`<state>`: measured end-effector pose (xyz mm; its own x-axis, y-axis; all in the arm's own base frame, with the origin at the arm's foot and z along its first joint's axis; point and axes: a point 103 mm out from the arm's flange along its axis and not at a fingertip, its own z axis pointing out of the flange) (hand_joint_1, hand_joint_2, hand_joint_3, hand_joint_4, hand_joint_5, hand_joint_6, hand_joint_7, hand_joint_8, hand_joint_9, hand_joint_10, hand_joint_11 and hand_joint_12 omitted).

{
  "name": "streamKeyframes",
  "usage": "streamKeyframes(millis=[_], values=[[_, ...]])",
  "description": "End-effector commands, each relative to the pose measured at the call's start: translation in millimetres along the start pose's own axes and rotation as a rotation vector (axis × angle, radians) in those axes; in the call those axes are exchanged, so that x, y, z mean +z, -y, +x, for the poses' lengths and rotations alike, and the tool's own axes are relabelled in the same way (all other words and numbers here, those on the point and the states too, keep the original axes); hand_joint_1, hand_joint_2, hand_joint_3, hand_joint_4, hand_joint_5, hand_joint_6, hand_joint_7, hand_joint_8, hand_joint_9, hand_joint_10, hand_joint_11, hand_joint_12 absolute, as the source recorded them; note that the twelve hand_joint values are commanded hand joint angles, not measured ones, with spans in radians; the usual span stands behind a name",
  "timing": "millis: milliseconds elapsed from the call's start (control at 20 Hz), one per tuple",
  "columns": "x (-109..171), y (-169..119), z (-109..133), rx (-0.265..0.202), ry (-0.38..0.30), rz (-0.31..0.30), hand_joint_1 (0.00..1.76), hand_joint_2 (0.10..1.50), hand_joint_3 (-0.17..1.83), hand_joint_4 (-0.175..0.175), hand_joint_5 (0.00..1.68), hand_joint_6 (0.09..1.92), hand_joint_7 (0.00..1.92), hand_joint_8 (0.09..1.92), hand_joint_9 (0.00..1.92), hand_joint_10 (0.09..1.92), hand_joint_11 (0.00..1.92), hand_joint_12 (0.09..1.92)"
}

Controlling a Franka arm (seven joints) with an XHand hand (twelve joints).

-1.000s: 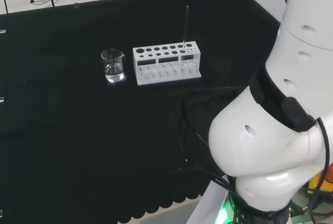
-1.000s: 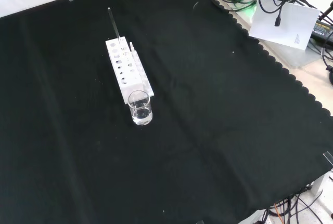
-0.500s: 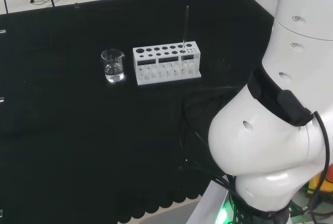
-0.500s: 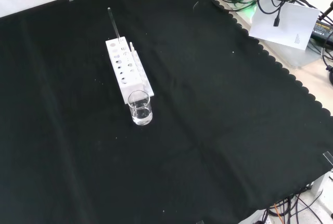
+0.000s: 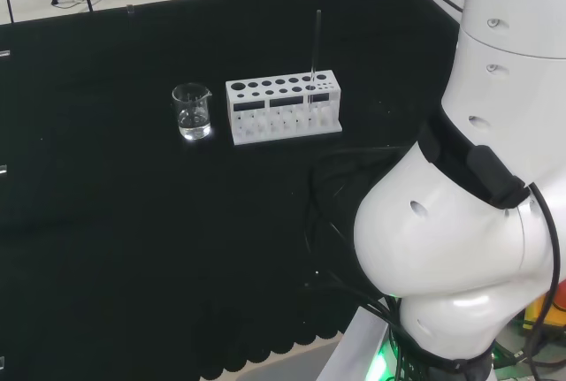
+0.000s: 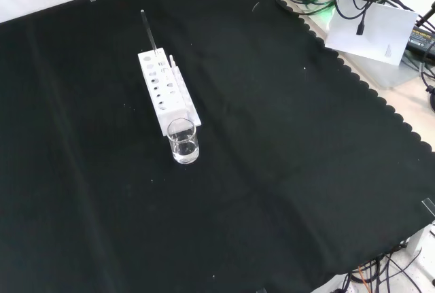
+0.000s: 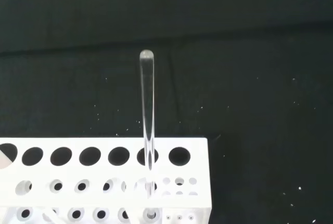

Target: Take the glass rod from the white test tube rack.

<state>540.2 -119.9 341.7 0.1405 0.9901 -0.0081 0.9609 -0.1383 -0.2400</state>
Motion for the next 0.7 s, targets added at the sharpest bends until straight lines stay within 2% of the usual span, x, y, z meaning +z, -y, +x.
streamKeyframes(millis=[50,150,300,500,700], values=[[23,-6,4,0.005,-0.014,0.027,0.67,0.9,0.54,-0.175,0.09,0.09,0.0,0.8,0.01,0.89,0.0,1.13],[30,-5,3,0.026,0.003,0.046,0.67,0.89,0.55,-0.175,0.1,0.09,0.0,0.87,0.02,0.93,0.0,1.2],[36,-6,10,-0.003,-0.004,0.048,0.67,0.89,0.56,-0.175,0.11,0.09,0.01,0.94,0.06,0.96,0.0,1.28],[47,-1,3,-0.038,-0.038,0.05,0.67,0.89,0.58,-0.175,0.14,0.09,0.08,0.98,0.13,0.98,0.0,1.36],[57,2,4,-0.071,-0.011,0.062,0.66,0.9,0.58,-0.175,0.15,0.09,0.14,1.0,0.19,0.99,0.0,1.42]])
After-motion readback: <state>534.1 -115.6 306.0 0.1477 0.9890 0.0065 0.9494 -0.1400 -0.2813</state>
